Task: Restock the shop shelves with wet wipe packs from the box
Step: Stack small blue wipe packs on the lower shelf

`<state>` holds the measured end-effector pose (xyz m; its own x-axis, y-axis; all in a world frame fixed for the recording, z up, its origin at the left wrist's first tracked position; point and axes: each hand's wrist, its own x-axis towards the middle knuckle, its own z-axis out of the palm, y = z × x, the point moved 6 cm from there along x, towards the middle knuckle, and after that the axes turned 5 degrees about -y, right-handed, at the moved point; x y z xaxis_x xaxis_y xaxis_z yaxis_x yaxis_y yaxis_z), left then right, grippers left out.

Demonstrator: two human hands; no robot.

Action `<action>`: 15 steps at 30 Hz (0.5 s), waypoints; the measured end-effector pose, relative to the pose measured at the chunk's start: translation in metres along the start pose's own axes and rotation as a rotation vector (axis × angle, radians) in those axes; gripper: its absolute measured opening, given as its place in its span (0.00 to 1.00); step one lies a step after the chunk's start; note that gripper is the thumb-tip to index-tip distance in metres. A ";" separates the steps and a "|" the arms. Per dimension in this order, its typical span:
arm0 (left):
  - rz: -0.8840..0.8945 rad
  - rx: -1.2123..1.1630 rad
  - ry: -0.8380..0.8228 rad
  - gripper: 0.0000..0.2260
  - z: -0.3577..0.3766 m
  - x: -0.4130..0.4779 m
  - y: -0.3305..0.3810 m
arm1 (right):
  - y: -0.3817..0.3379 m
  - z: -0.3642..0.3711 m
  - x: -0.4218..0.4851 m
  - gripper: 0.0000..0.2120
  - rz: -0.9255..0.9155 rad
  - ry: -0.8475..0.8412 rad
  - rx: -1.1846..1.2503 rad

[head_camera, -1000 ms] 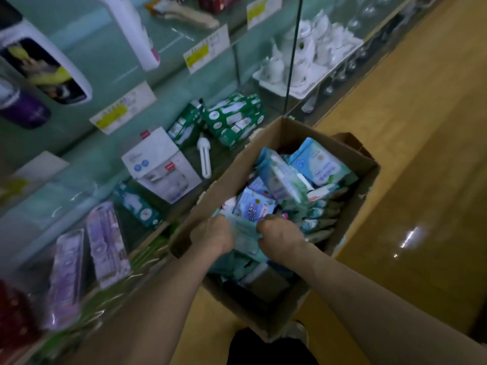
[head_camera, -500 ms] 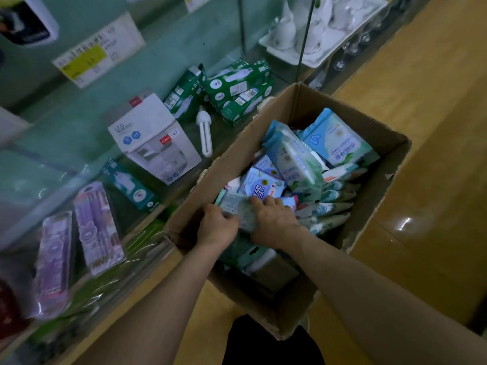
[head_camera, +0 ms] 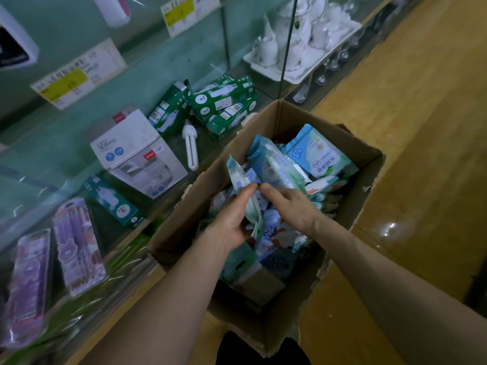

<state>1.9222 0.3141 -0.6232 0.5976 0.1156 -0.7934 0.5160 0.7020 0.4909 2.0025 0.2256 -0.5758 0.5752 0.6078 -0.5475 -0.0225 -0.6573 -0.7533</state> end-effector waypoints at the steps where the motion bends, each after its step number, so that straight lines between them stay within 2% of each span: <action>1: 0.009 0.034 0.034 0.19 -0.003 0.002 0.002 | -0.003 -0.015 0.004 0.19 -0.079 0.160 -0.156; 2: 0.010 0.080 0.082 0.19 -0.008 0.004 0.004 | -0.005 -0.025 0.007 0.17 -0.102 0.284 -0.325; 3: 0.010 0.117 0.129 0.20 -0.011 0.005 0.006 | -0.004 -0.030 0.014 0.16 -0.072 0.340 -0.474; 7: 0.007 0.190 0.219 0.28 -0.021 0.010 0.009 | 0.000 -0.028 0.039 0.14 0.080 0.260 -0.792; 11: 0.017 0.217 0.225 0.31 -0.021 0.016 0.012 | -0.006 -0.023 0.051 0.18 -0.010 0.325 -0.948; 15: 0.028 0.227 0.276 0.43 -0.023 0.020 0.015 | -0.004 -0.011 0.049 0.17 -0.218 0.423 -0.968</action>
<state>1.9281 0.3434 -0.6403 0.4414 0.3397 -0.8305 0.6436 0.5251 0.5568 2.0401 0.2533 -0.5953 0.7290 0.6728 -0.1260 0.6639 -0.7398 -0.1095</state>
